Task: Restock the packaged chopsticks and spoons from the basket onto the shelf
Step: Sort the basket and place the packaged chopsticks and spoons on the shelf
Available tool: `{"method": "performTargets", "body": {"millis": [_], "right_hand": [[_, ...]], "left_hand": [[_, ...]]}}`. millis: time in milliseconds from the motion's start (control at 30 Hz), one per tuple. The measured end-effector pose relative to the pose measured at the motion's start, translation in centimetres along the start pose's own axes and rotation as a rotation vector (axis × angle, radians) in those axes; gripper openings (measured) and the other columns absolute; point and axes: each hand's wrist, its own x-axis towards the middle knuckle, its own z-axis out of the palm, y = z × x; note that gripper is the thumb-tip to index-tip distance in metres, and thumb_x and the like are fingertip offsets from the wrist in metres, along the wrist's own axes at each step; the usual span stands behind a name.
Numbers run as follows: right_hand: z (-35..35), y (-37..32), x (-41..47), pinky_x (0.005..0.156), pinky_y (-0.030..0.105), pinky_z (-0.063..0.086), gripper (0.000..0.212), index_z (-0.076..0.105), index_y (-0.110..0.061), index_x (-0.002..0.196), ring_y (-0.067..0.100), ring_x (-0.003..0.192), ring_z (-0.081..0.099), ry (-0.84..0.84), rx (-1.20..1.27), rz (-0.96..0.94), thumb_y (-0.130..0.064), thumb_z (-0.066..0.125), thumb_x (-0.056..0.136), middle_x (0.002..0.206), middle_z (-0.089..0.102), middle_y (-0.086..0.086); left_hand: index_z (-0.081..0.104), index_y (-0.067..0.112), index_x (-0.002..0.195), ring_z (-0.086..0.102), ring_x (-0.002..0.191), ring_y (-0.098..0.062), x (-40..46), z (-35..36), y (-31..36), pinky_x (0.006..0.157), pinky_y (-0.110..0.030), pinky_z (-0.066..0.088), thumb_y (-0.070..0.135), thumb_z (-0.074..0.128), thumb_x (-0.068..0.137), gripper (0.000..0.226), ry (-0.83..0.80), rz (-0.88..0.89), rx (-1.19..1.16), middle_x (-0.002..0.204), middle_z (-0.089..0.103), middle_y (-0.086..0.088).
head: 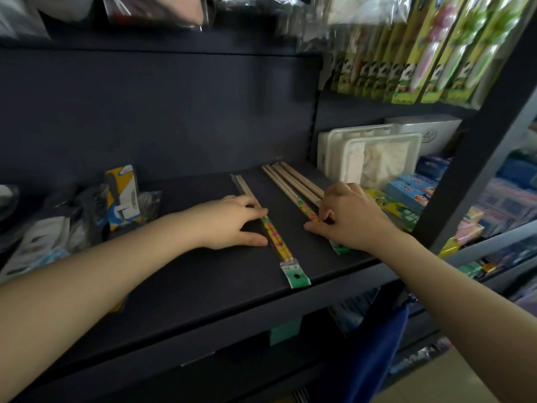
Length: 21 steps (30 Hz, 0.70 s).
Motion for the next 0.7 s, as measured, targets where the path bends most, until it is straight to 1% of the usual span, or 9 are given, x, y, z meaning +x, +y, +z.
{"method": "performTargets", "body": {"millis": [133, 200, 267, 333, 400, 467, 500, 600, 700], "right_hand": [[-0.5, 1.1, 0.0, 0.095, 0.036, 0.04, 0.026, 0.064, -0.018, 0.109, 0.03, 0.116, 0.048, -0.009, 0.119, 0.123, -0.032, 0.05, 0.092, 0.121, 0.051, 0.01], [-0.5, 1.7, -0.4, 0.091, 0.034, 0.041, 0.027, 0.061, -0.017, 0.112, 0.028, 0.115, 0.048, -0.031, 0.078, 0.176, -0.032, 0.053, 0.091, 0.118, 0.051, 0.009], [-0.4, 1.5, -0.6, 0.086, 0.034, 0.042, 0.03, 0.062, -0.015, 0.111, 0.027, 0.113, 0.049, -0.034, 0.011, 0.178, -0.035, 0.053, 0.091, 0.115, 0.052, 0.009], [-0.5, 0.9, -0.5, 0.077, 0.034, 0.043, 0.031, 0.063, -0.013, 0.11, 0.028, 0.105, 0.053, -0.043, -0.069, 0.161, -0.034, 0.051, 0.091, 0.111, 0.053, 0.009], [-0.8, 0.3, -0.2, 0.068, 0.032, 0.043, 0.031, 0.063, -0.011, 0.109, 0.028, 0.092, 0.055, -0.055, -0.103, 0.19, -0.031, 0.052, 0.089, 0.1, 0.053, 0.009], [-1.0, 0.2, 0.4, 0.064, 0.031, 0.043, 0.03, 0.064, -0.009, 0.104, 0.026, 0.081, 0.052, -0.068, -0.071, 0.245, -0.031, 0.055, 0.087, 0.088, 0.051, 0.008], [-1.0, 0.3, 0.8, 0.064, 0.031, 0.044, 0.029, 0.064, -0.009, 0.102, 0.026, 0.079, 0.053, -0.077, -0.025, 0.268, -0.032, 0.057, 0.086, 0.085, 0.052, 0.007], [-0.9, 1.2, 1.8, 0.067, 0.031, 0.046, 0.027, 0.065, -0.006, 0.103, 0.028, 0.083, 0.061, -0.093, 0.104, 0.313, -0.026, 0.055, 0.087, 0.093, 0.062, 0.012], [-0.6, 1.6, 2.2, 0.071, 0.033, 0.047, 0.024, 0.062, -0.004, 0.104, 0.034, 0.095, 0.063, -0.086, 0.058, 0.3, -0.016, 0.047, 0.089, 0.107, 0.063, 0.018]], "left_hand": [[0.02, 0.026, 0.146, 0.028, 0.137, -0.017, 0.8, 0.2, 0.8, 0.108, -0.03, 0.031, 0.055, 0.04, 0.088, 0.068, 0.051, 0.011, 0.003, 0.155, 0.016, 0.004], [0.019, 0.024, 0.146, 0.029, 0.137, -0.018, 1.3, 0.4, 1.3, 0.109, -0.031, 0.032, 0.055, 0.039, 0.089, 0.068, 0.061, 0.009, -0.01, 0.155, 0.016, 0.004], [0.018, 0.024, 0.146, 0.029, 0.137, -0.019, 2.0, 0.5, 1.7, 0.109, -0.032, 0.032, 0.057, 0.037, 0.089, 0.069, 0.069, -0.005, -0.012, 0.156, 0.014, 0.003], [0.017, 0.023, 0.146, 0.027, 0.139, -0.02, 2.7, 0.4, 2.0, 0.111, -0.034, 0.03, 0.059, 0.035, 0.088, 0.071, 0.075, -0.025, -0.029, 0.157, 0.012, 0.002], [0.014, 0.023, 0.147, 0.02, 0.142, -0.02, 3.3, 0.4, 2.2, 0.114, -0.034, 0.025, 0.061, 0.034, 0.087, 0.073, 0.092, -0.04, -0.046, 0.158, 0.009, 0.001], [0.008, 0.026, 0.148, 0.01, 0.144, -0.021, 3.8, 0.3, 2.3, 0.116, -0.034, 0.017, 0.061, 0.033, 0.087, 0.075, 0.104, -0.034, -0.015, 0.158, 0.003, 0.001], [0.005, 0.029, 0.148, 0.006, 0.145, -0.02, 4.1, 0.3, 2.2, 0.116, -0.033, 0.013, 0.061, 0.033, 0.087, 0.074, 0.095, -0.013, -0.007, 0.158, -0.001, 0.002], [0.004, 0.037, 0.146, 0.0, 0.145, -0.018, 4.8, 0.5, 1.8, 0.117, -0.033, 0.011, 0.058, 0.033, 0.088, 0.068, 0.035, 0.059, -0.079, 0.158, -0.006, 0.005], [0.008, 0.04, 0.145, 0.001, 0.145, -0.018, 5.6, 0.7, 1.3, 0.118, -0.035, 0.011, 0.057, 0.033, 0.089, 0.063, 0.028, 0.092, -0.089, 0.158, -0.002, 0.005]]}}
